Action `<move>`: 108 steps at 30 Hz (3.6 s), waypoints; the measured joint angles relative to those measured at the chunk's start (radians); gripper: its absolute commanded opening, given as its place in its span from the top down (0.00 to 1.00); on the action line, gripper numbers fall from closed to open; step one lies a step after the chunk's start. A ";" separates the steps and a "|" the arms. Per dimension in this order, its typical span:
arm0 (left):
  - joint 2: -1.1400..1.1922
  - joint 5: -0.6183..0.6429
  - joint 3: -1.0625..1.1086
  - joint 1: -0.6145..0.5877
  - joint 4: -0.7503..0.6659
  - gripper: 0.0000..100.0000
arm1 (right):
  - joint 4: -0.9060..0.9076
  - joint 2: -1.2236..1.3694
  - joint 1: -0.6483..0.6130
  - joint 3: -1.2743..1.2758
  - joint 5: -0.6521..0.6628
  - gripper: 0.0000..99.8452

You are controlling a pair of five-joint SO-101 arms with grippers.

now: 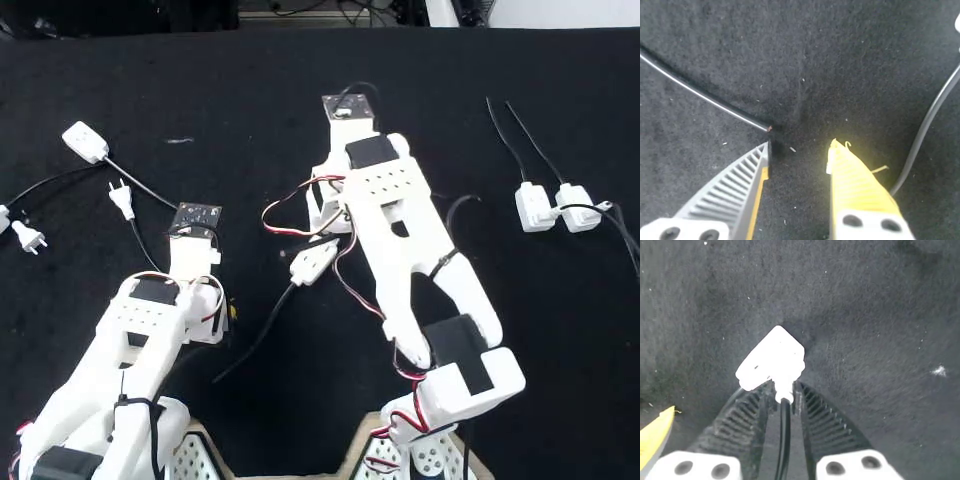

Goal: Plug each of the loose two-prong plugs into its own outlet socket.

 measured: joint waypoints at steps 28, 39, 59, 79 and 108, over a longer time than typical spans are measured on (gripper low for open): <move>0.000 0.000 0.000 0.000 0.000 0.80 | -0.028 0.000 -0.068 0.012 -0.032 0.99; 0.000 0.000 0.000 0.000 0.000 0.80 | 0.061 0.000 -0.068 0.003 0.064 0.99; 0.000 0.000 0.000 -0.005 0.000 0.80 | 0.153 0.253 -0.074 -0.233 0.077 0.99; 0.000 0.000 0.000 -0.005 0.000 0.80 | 0.256 0.262 -0.069 -0.290 0.098 0.99; 0.000 0.000 0.000 -0.005 0.000 0.80 | 0.077 0.503 -0.060 -0.463 0.267 0.88</move>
